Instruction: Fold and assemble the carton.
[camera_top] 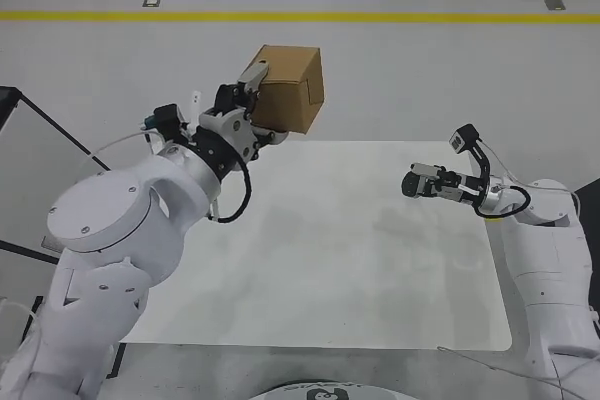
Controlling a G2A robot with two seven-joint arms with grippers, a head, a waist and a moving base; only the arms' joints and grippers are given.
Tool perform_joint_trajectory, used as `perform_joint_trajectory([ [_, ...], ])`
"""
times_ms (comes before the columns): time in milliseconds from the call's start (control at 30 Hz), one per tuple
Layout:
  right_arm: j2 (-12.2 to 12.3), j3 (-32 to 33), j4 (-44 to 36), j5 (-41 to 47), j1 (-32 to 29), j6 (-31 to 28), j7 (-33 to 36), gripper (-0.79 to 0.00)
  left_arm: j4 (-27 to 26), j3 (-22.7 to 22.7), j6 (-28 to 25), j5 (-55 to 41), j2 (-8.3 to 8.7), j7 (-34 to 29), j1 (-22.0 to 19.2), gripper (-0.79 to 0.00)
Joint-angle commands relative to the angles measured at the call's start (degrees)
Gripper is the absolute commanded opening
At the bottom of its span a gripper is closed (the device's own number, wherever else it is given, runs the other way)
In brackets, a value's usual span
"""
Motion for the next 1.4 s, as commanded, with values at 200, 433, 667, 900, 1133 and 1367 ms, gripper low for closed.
perform_joint_trajectory([
  [200,0.0,0.0,0.0,0.0,0.0,0.0,0.0,0.000,0.0,-3.0,-1.4,-2.3,0.13,-10.1,3.2,-0.785],
  [433,0.0,0.0,0.0,0.0,0.0,0.0,0.0,0.000,1.2,-9.9,-3.3,-17.8,0.21,-17.4,8.6,-0.785],
  [667,0.0,0.0,0.0,0.0,0.0,0.0,0.0,0.000,5.9,-14.5,-0.7,-29.6,0.50,-25.6,11.3,-0.785],
  [900,0.0,0.0,0.0,0.0,0.0,0.0,0.0,0.000,9.3,-16.0,4.6,-31.4,0.74,-37.4,11.6,-0.785],
  [1133,0.0,0.0,0.0,0.0,0.0,0.0,0.0,0.000,10.3,-15.9,5.9,-31.7,0.76,-40.4,11.8,-0.785],
  [1367,0.0,0.0,0.0,0.0,0.0,0.0,0.0,0.000,10.2,-15.9,5.4,-31.9,0.72,-41.0,12.0,-0.785],
])
